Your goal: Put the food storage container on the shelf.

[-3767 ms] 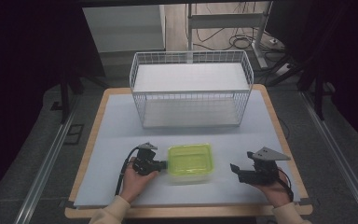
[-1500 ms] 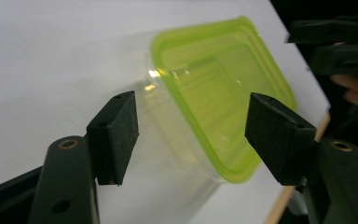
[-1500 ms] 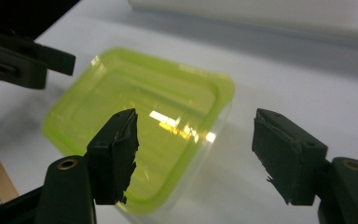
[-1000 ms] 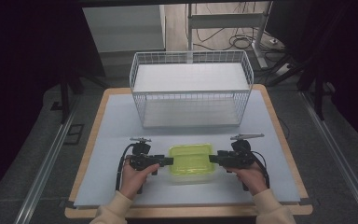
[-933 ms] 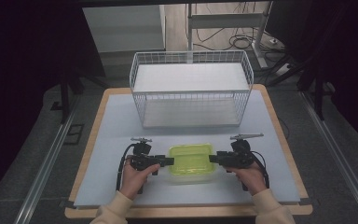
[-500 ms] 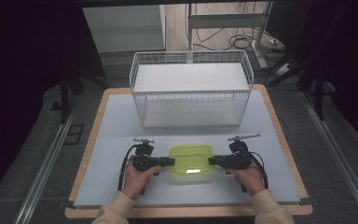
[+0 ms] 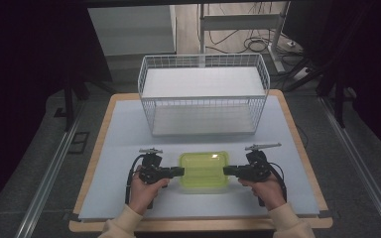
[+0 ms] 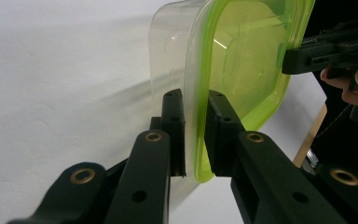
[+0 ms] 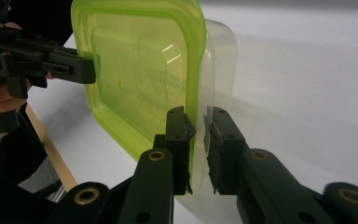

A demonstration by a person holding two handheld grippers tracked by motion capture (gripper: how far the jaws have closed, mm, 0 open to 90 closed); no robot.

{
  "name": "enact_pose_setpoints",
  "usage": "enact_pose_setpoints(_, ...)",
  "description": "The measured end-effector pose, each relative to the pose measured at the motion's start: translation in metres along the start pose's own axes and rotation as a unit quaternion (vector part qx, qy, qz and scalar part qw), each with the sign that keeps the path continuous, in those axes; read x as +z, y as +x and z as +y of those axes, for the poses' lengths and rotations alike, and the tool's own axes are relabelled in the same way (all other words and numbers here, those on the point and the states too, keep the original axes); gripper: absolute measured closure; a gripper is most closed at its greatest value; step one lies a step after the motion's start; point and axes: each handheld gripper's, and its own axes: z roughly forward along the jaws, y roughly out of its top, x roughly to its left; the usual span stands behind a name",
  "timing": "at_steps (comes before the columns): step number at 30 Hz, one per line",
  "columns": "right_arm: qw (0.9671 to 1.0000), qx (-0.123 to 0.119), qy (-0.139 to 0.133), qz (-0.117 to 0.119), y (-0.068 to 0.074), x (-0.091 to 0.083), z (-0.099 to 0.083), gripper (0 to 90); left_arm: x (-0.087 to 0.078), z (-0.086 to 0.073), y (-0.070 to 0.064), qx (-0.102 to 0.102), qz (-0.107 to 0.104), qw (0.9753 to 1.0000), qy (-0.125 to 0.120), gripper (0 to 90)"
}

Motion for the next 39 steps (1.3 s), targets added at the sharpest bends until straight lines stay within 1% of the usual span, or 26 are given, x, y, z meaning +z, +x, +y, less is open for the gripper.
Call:
enact_pose_setpoints(3,1.0000,-0.004,-0.006,0.003,0.002,-0.002,0.000,79.5,-0.003,0.000,-0.001,-0.001,-0.005,1.0000,-0.004,79.5)
enact_pose_setpoints(7,0.9998,-0.010,-0.015,0.005,0.005,-0.005,0.001,79.7,-0.006,0.000,-0.004,0.004,-0.005,0.9999,-0.008,79.4)
enact_pose_setpoints(9,0.9996,-0.018,-0.020,0.003,0.006,-0.007,0.001,79.7,-0.007,0.000,-0.004,0.004,-0.006,0.9999,-0.011,79.4)
enact_pose_setpoints(21,0.9988,-0.029,-0.039,0.002,0.015,-0.012,0.004,79.9,-0.014,0.001,-0.007,0.007,-0.011,0.9996,-0.024,79.5)
enact_pose_setpoints(25,0.9983,-0.032,-0.048,0.001,0.019,-0.017,0.004,79.9,-0.018,0.002,-0.010,0.008,-0.015,0.9996,-0.022,79.5)
enact_pose_setpoints(26,0.9981,-0.030,-0.053,0.002,0.020,-0.018,0.005,80.0,-0.019,0.003,-0.010,0.007,-0.015,0.9996,-0.025,79.4)
enact_pose_setpoints(30,0.9969,-0.039,-0.069,-0.004,0.027,-0.021,0.011,80.1,-0.026,0.011,-0.013,0.006,-0.012,0.9993,-0.035,79.5)
enact_pose_setpoints(35,0.9958,-0.049,-0.078,0.002,0.034,-0.029,0.023,80.1,-0.039,0.024,-0.023,0.021,-0.006,0.9987,-0.045,79.5)
enact_pose_setpoints(39,0.9948,-0.055,-0.085,0.003,0.039,-0.037,0.032,80.1,-0.045,0.033,-0.030,0.032,-0.003,0.9983,-0.048,79.5)
